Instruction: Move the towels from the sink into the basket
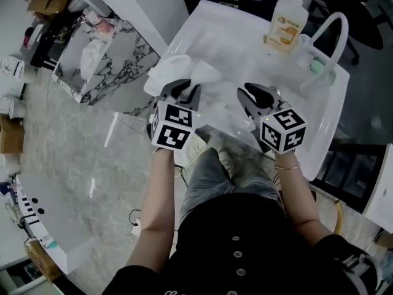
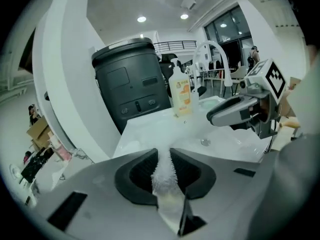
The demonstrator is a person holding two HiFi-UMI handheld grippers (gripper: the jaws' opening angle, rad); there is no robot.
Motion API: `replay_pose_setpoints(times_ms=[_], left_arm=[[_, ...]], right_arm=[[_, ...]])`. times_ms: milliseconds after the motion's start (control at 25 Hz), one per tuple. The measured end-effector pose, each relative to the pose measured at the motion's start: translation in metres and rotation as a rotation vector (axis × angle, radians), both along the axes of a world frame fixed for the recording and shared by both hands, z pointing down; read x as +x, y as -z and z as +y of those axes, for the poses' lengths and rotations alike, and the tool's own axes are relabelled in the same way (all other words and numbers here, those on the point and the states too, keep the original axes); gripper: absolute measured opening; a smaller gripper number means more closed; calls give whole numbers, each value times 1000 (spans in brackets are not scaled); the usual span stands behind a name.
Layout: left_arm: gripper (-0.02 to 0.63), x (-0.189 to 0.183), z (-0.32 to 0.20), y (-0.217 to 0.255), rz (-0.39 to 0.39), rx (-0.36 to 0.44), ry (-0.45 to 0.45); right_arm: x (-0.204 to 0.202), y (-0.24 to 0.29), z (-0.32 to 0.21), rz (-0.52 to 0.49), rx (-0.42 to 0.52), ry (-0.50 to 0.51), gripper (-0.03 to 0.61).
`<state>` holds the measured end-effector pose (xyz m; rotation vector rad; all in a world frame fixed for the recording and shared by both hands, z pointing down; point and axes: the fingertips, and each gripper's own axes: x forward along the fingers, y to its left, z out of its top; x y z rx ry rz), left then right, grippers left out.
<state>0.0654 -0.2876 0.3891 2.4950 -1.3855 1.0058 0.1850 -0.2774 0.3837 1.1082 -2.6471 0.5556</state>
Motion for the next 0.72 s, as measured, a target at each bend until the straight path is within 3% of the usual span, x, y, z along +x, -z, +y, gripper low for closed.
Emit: replay_pose_setpoints(times_ms=[360,720], left_arm=[[74,-30,15,54,66,102,91],[72,-90,39,111,101,238,233]], right_arm=[[-30,28,-2,5,65,96,95],[-80,51,9,5,121,221,94]])
